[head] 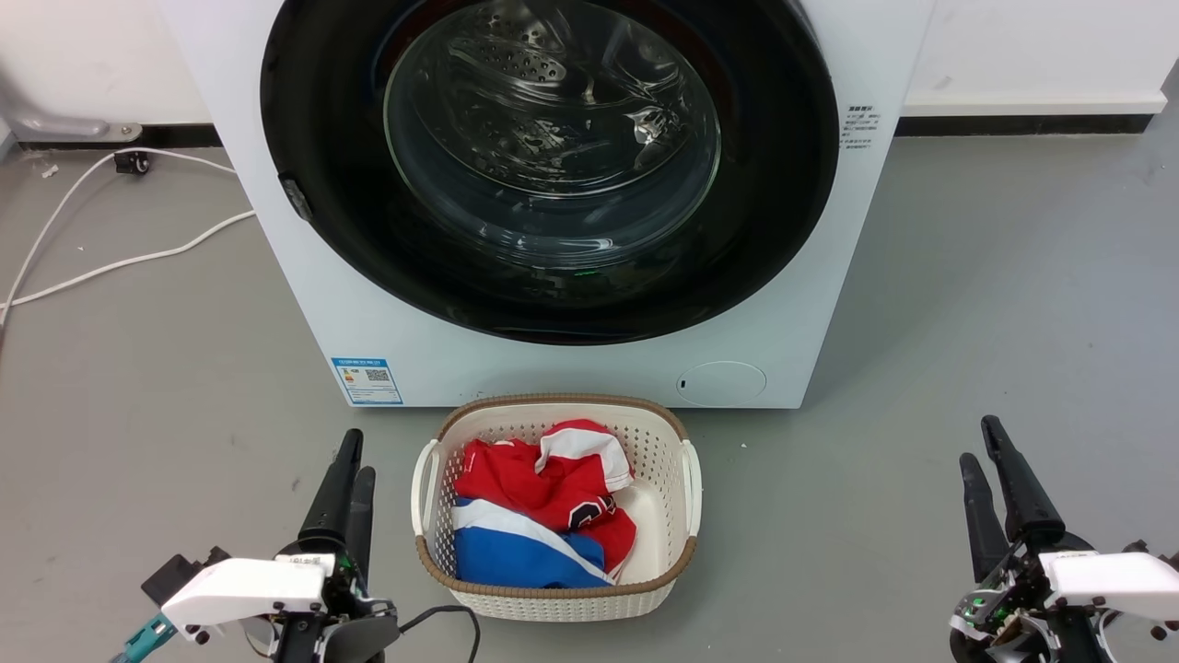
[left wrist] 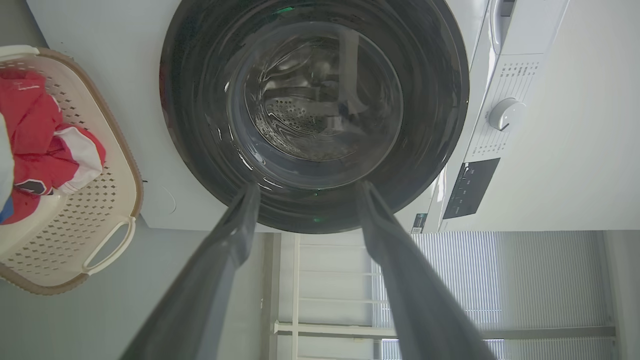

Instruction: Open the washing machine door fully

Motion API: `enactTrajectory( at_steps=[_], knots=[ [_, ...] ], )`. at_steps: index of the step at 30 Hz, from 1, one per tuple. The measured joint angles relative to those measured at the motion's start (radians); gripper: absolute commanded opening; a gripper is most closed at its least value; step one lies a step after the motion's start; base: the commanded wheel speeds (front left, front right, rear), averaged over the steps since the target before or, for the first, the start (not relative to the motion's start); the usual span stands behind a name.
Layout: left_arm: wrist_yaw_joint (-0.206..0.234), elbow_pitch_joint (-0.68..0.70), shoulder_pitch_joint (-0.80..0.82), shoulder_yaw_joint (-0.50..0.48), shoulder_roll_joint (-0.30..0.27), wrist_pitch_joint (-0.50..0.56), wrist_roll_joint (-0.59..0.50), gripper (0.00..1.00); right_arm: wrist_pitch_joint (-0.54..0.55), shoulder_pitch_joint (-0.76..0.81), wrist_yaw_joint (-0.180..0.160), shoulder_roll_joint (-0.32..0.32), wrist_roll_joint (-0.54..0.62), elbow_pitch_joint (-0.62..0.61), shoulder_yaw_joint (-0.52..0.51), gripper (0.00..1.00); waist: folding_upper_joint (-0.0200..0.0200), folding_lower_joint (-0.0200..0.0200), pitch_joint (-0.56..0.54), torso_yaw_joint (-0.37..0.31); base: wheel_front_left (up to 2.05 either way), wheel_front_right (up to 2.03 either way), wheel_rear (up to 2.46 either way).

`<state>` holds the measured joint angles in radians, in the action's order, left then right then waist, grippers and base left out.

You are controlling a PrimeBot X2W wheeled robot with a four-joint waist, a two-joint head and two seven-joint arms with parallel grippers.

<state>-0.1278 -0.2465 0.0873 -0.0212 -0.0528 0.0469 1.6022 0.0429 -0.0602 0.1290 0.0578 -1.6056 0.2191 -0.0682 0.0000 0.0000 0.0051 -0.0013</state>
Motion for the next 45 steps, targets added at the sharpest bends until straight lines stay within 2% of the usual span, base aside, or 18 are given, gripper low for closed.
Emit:
enactTrajectory(
  at_steps=[5, 10, 29, 45],
  knots=[
    [0.0, 0.019, 0.003, 0.024, -0.004, -0.025, -0.056, 1.0, -0.024, 0.003, 0.0, 0.001, 0.038, -0.01, 0.011, 1.0, 0.0, 0.0, 0.0, 0.0, 0.0, 0.0, 0.0],
    [0.0, 0.045, 0.004, 0.036, -0.008, -0.044, -0.158, 1.0, -0.044, 0.004, 0.0, 0.005, 0.124, -0.018, 0.019, 1.0, 0.0, 0.0, 0.0, 0.001, 0.0, 0.0, 0.0],
    [0.0, 0.1, 0.013, 0.105, -0.035, -0.116, -0.684, 1.0, -0.104, 0.019, 0.0, 0.009, 0.73, -0.067, 0.025, 1.0, 0.0, 0.0, -0.009, 0.002, 0.0, 0.0, 0.0],
    [-0.001, 0.094, 0.032, 0.158, -0.061, -0.165, -0.955, 1.0, -0.089, 0.024, 0.0, 0.0, 1.022, -0.112, 0.034, 1.0, 0.0, 0.0001, -0.014, 0.003, 0.0, 0.0, 0.0]
  ],
)
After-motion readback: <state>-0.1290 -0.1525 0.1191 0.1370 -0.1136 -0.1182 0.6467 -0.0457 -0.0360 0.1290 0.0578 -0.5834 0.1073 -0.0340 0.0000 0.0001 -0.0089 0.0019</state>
